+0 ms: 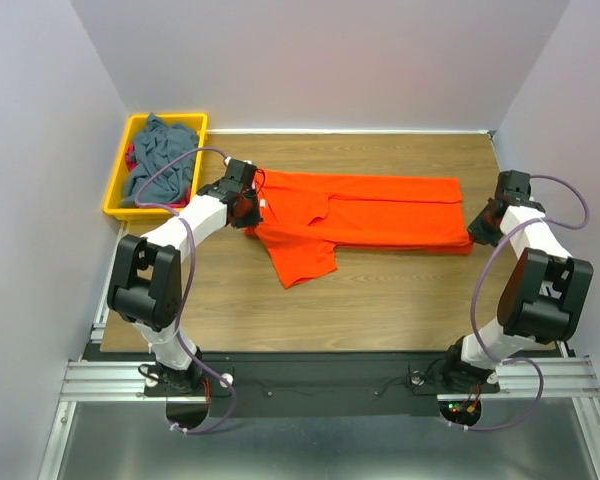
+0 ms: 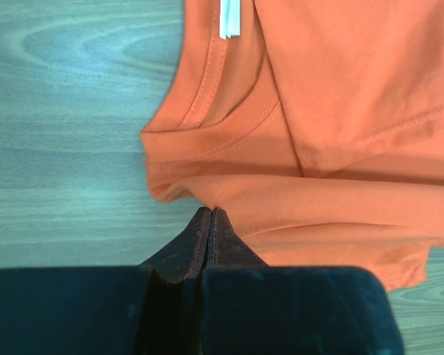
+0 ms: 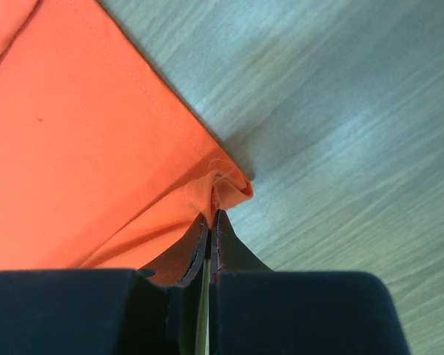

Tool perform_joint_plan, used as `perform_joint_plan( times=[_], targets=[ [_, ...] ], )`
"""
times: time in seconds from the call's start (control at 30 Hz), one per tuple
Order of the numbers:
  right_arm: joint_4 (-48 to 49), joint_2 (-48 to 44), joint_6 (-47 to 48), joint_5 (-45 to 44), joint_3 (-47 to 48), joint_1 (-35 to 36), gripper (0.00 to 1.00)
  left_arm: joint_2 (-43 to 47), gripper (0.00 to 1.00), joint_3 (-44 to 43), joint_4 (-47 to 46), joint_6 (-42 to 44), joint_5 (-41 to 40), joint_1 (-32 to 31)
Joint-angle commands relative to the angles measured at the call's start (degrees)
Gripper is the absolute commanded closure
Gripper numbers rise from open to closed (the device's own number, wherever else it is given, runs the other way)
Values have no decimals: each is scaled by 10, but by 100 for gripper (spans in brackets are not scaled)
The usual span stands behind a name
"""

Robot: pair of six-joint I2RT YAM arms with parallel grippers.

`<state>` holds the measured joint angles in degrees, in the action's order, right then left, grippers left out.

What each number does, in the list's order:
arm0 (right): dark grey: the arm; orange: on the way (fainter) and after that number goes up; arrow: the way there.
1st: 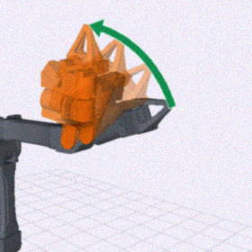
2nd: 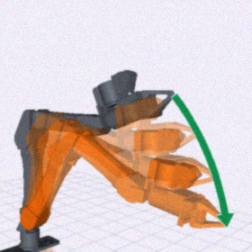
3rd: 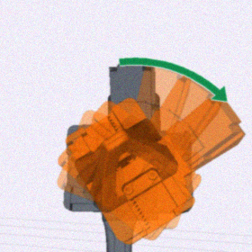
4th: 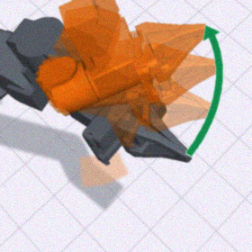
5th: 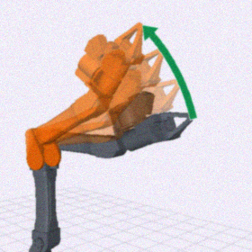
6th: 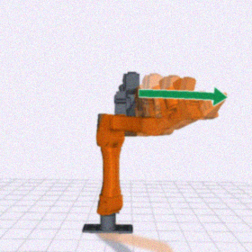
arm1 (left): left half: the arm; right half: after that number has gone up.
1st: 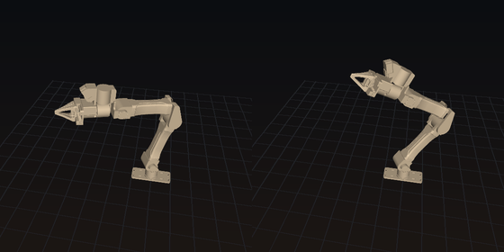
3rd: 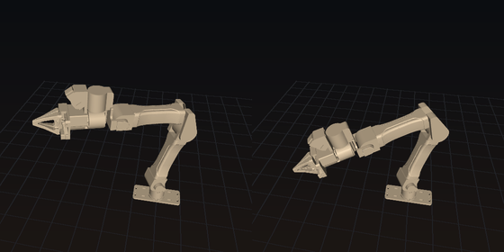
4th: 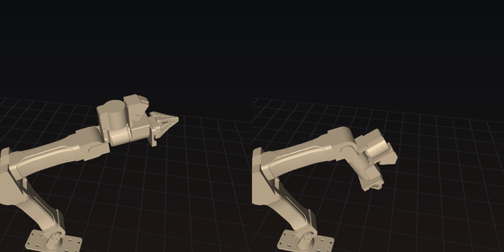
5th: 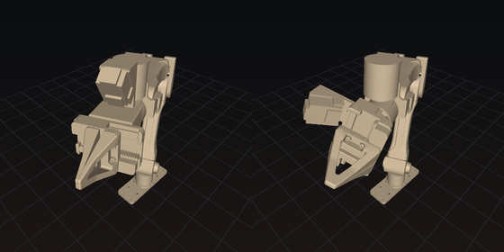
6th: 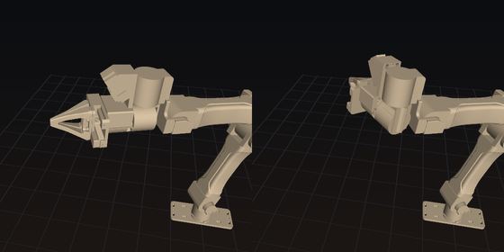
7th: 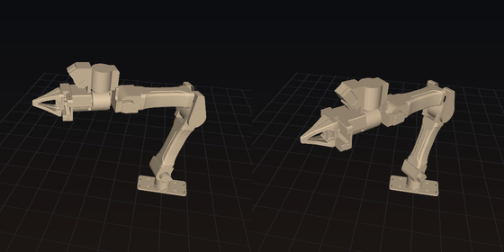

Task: Fold and stack the t-shirts
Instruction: Fold the tshirt

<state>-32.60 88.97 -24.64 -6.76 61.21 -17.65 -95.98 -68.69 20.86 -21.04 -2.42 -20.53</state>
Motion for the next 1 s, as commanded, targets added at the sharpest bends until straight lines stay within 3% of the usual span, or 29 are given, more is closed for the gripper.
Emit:
perform_joint_plan(
  times=[0.0,0.97],
  targets=[
    [5,16,10,4,35,-4,99,-6,100,-29,7,9,-8,9],
    [32,83,-7,25,72,-3,92,-53,100,-55,-12,5,-18,26]
  ],
)
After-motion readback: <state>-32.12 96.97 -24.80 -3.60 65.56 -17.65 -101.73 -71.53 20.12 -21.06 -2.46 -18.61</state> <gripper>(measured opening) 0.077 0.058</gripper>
